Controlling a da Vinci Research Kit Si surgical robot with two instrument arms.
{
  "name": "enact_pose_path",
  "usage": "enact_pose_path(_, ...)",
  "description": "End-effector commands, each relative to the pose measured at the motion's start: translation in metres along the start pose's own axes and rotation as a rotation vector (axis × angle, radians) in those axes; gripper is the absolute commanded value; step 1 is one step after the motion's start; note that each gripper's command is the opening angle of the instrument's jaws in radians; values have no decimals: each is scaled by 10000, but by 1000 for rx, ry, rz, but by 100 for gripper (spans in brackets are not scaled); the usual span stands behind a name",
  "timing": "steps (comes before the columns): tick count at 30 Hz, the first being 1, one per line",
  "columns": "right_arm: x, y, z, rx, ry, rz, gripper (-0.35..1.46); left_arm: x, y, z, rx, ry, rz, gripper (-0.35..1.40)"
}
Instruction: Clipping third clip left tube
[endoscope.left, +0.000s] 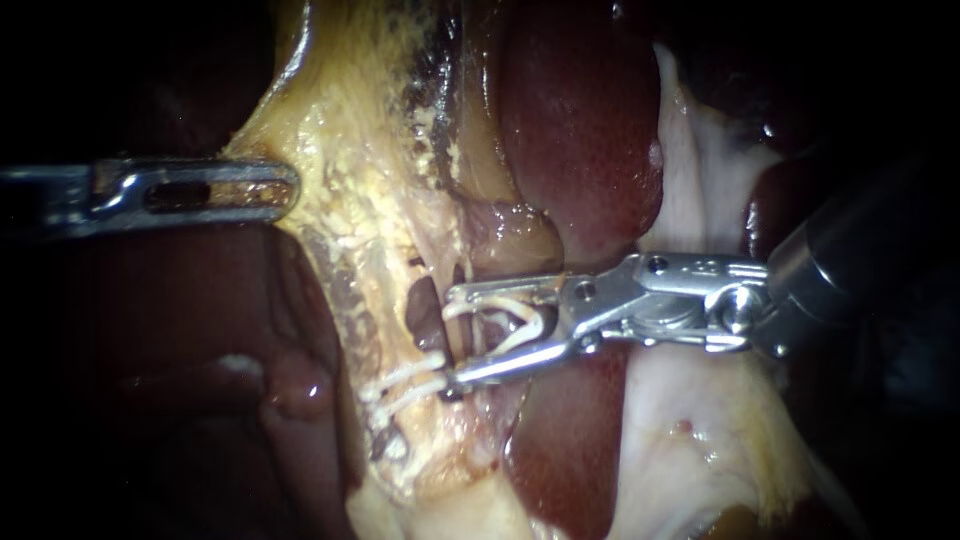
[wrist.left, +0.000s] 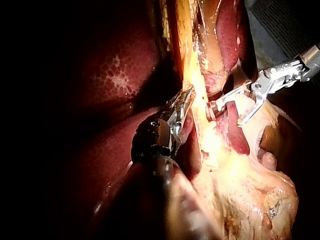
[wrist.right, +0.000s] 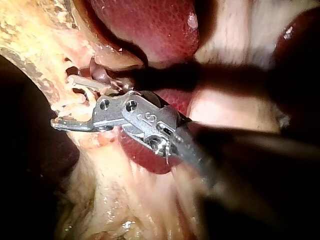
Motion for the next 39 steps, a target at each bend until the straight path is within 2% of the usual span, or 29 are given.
enact_pose_path(1,-1,3,2,-3,-1,6,58,0,-1,0,-1,0,2,-35)
enact_pose_path(9,-11,18,15,-7,0,38,58,1,-5,-2,-2,-1,7,-35)
enact_pose_path(17,-28,33,30,-6,-2,70,58,2,-7,-4,-4,-2,6,-35)
enact_pose_path(24,-34,36,37,22,-4,84,58,2,-8,-5,-4,-2,5,-35)
enact_pose_path(39,-23,33,46,170,105,158,57,2,-8,-5,-4,-2,5,-35)
